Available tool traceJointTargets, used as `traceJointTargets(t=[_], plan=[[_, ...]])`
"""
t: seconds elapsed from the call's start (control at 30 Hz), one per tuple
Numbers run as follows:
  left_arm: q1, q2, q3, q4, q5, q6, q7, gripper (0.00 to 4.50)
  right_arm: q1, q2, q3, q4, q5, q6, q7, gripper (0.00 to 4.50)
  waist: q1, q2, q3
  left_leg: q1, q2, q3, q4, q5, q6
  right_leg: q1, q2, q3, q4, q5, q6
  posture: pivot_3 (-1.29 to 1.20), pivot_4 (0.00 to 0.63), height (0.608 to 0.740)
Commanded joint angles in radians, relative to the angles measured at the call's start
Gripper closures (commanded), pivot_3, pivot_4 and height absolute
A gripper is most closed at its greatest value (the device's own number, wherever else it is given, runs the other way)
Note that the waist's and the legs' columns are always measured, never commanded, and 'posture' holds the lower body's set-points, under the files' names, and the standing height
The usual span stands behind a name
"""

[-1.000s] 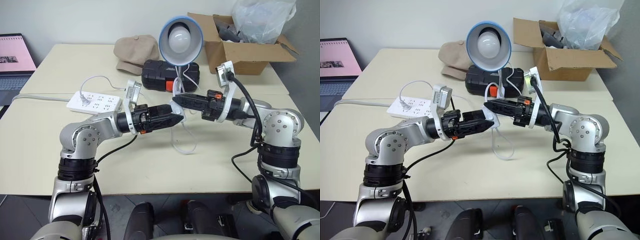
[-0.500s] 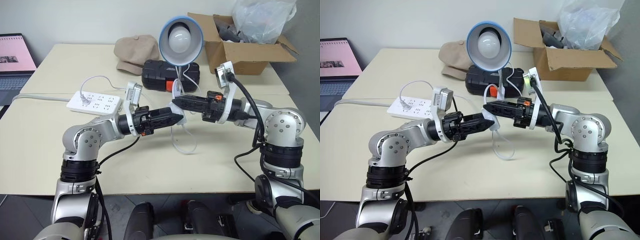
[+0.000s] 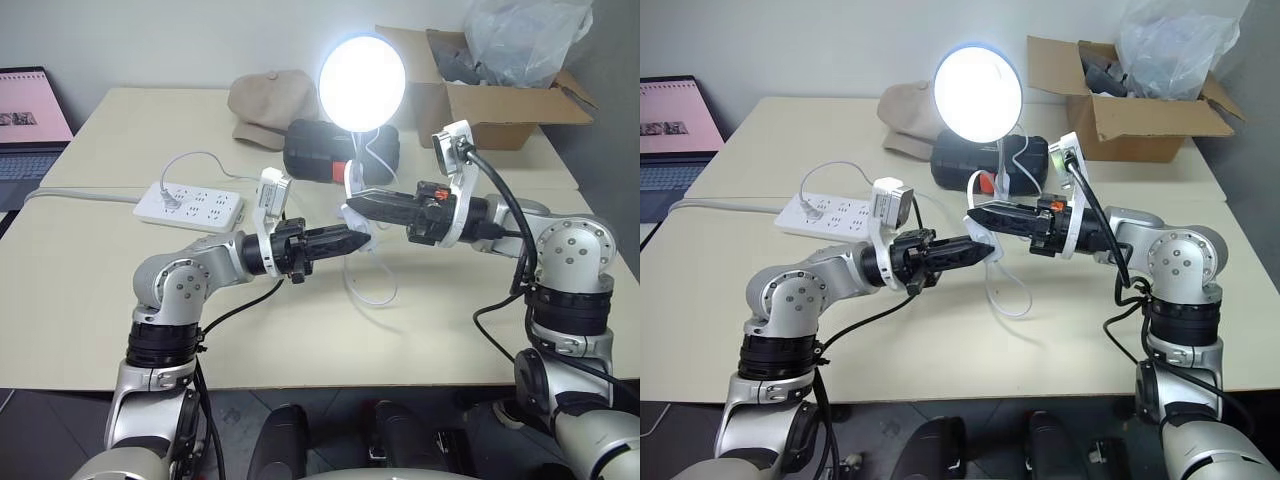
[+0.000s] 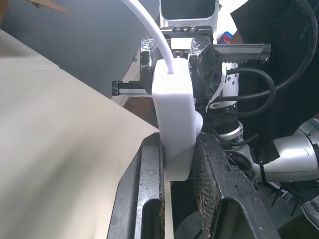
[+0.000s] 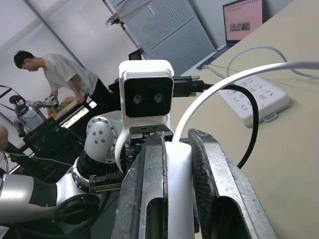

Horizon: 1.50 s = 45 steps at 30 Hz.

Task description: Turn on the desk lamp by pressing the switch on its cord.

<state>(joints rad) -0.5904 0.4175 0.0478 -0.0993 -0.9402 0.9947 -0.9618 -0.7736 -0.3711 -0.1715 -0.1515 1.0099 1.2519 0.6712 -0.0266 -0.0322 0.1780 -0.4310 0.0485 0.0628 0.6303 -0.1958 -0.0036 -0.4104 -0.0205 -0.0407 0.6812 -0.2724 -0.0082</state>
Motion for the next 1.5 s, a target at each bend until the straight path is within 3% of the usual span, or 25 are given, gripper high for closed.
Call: traceJointTargets(t=[0.03,0.2,0.27,0.33,0.67,0.83,0.93,1.03,1.2,1.5], plan=[[-0.001,0.000,0.003,-0.028,-0.006,-0.013,0.000,4.05,-0.026,-0.004,0.011,-0.027,0.024,-0.008,-0.001,4.16,0.000,0.000,0.000,0.000,0.000,0.000,0.000,0.000,0.000,0.000,0.000,0.000,0.000,0.000,0.000,0.00,0.150,0.740],[0.001,0.002,0.016,-0.025,-0.021,0.001,0.004,4.05,-0.027,-0.005,0.014,-0.020,0.022,-0.012,0.000,4.16,0.000,0.000,0.000,0.000,0.000,0.000,0.000,0.000,0.000,0.000,0.000,0.000,0.000,0.000,0.000,0.00,0.150,0.740],[0.006,0.010,0.008,-0.028,-0.018,0.007,-0.004,3.35,-0.028,-0.004,0.017,-0.018,0.021,-0.012,0.000,4.16,0.000,0.000,0.000,0.000,0.000,0.000,0.000,0.000,0.000,0.000,0.000,0.000,0.000,0.000,0.000,0.00,0.150,0.740],[0.009,0.013,0.007,-0.030,-0.023,0.012,-0.009,3.20,-0.028,-0.005,0.018,-0.017,0.021,-0.013,0.001,4.16,0.000,0.000,0.000,0.000,0.000,0.000,0.000,0.000,0.000,0.000,0.000,0.000,0.000,0.000,0.000,0.00,0.150,0.740],[0.068,0.105,0.033,-0.080,-0.028,0.022,-0.047,1.39,-0.032,0.028,-0.029,0.031,0.048,0.002,-0.080,4.17,-0.001,0.000,0.000,0.000,0.000,0.000,0.000,0.000,0.000,0.000,0.000,0.000,0.000,0.000,0.000,0.00,0.150,0.740],[0.145,0.212,-0.007,-0.152,0.067,-0.067,-0.096,0.53,-0.023,0.082,-0.110,0.093,0.101,0.038,-0.218,4.17,-0.001,0.000,0.000,0.000,0.001,0.000,0.000,0.000,0.000,0.000,0.000,0.000,0.000,0.000,0.000,0.00,0.150,0.740],[0.184,0.256,-0.033,-0.203,0.208,-0.226,-0.091,0.00,0.009,0.096,-0.090,0.123,0.029,0.010,-0.285,4.17,0.000,0.000,0.000,0.000,0.000,0.000,0.000,0.000,0.000,0.000,-0.001,0.000,0.000,0.000,-0.001,0.00,0.150,0.740],[0.214,0.292,-0.075,-0.229,0.347,-0.384,-0.095,0.00,0.016,0.100,-0.056,0.174,-0.059,-0.049,-0.324,4.17,0.001,0.000,0.000,0.000,0.000,0.000,-0.001,0.000,0.000,0.000,-0.001,0.000,-0.001,0.000,0.000,0.00,0.150,0.740],[0.263,0.326,-0.100,-0.262,0.426,-0.489,-0.116,0.00,0.010,0.085,0.042,0.299,-0.250,-0.191,-0.320,4.17,0.000,0.000,0.000,0.000,0.000,0.001,0.000,0.000,0.000,0.000,-0.001,0.001,-0.001,0.000,0.000,0.00,0.150,0.740],[0.313,0.342,-0.087,-0.248,0.473,-0.530,-0.102,0.00,-0.025,0.117,0.097,0.464,-0.421,-0.316,-0.317,4.17,0.000,0.000,0.000,0.000,0.000,0.001,-0.001,0.000,0.000,-0.001,0.000,0.001,-0.001,0.000,0.000,0.00,0.150,0.740]])
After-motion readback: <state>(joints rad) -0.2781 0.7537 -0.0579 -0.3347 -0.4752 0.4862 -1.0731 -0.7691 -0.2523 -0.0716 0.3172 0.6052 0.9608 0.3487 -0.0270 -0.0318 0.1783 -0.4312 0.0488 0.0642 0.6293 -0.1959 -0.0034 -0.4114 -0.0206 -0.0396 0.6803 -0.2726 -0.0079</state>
